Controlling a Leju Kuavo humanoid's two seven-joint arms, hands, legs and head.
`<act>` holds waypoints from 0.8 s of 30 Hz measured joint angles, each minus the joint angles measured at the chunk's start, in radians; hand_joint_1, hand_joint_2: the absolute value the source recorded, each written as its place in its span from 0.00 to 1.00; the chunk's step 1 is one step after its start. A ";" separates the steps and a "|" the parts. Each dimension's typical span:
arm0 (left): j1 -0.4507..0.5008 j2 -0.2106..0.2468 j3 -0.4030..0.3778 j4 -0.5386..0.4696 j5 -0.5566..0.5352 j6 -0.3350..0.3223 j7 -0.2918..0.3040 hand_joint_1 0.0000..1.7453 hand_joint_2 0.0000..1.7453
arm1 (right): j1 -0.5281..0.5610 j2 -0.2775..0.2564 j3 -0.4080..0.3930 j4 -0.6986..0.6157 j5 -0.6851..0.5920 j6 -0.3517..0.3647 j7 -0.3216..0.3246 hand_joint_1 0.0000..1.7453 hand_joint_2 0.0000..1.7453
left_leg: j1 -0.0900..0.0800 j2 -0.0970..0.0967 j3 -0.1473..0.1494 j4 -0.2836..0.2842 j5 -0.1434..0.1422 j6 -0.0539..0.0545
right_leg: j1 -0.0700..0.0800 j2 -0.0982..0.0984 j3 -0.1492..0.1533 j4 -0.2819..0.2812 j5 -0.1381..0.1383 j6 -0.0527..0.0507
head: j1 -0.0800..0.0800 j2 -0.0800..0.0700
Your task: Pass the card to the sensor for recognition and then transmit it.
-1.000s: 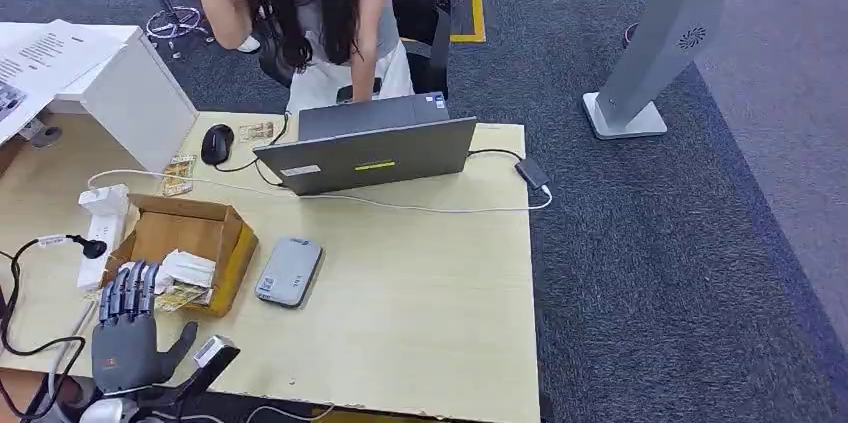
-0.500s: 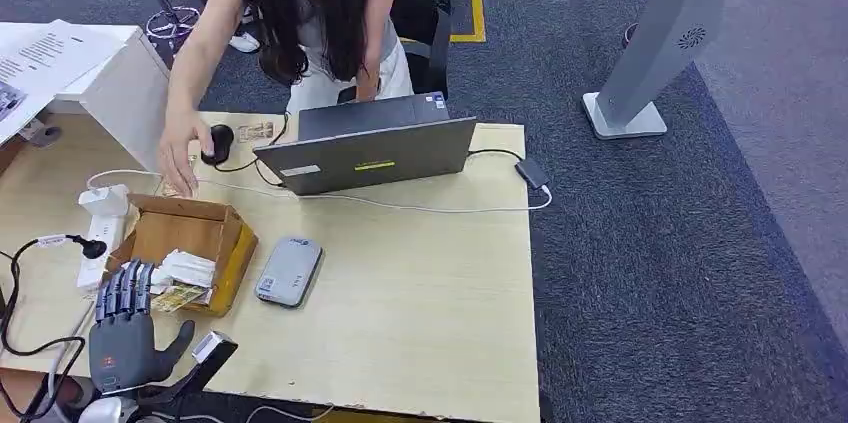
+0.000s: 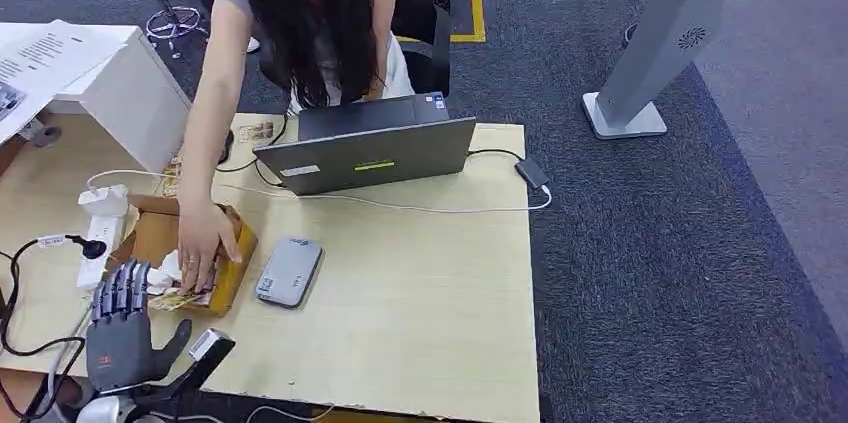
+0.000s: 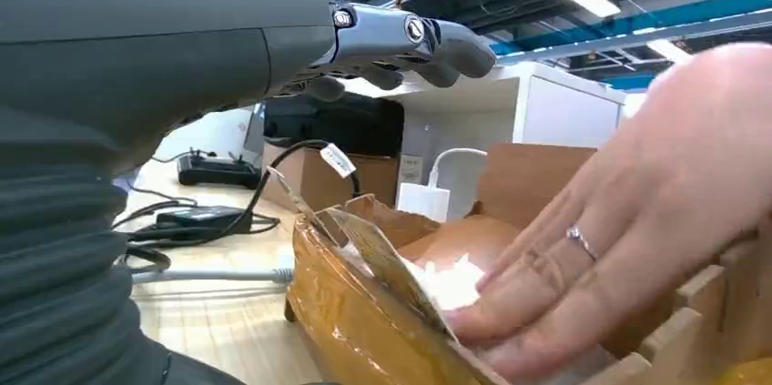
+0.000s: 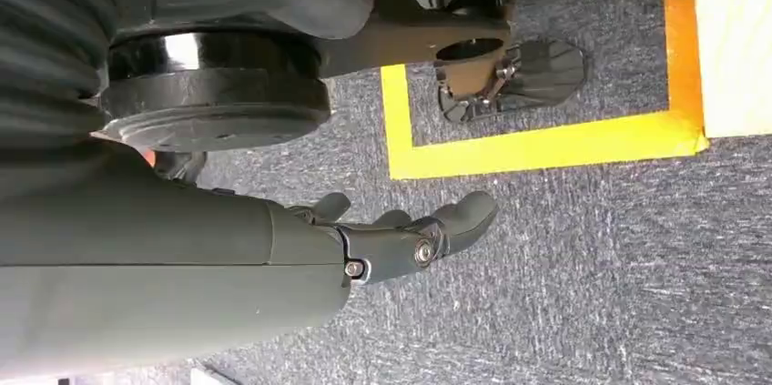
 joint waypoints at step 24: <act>-0.016 0.024 -0.062 0.039 0.001 0.000 0.066 0.00 1.00 | 0.000 0.000 0.003 -0.001 0.008 0.009 0.009 0.00 1.00 | 0.001 0.001 0.000 0.000 0.000 0.000 | 0.001 0.001 0.000 0.000 0.000 0.000 | 0.000 0.000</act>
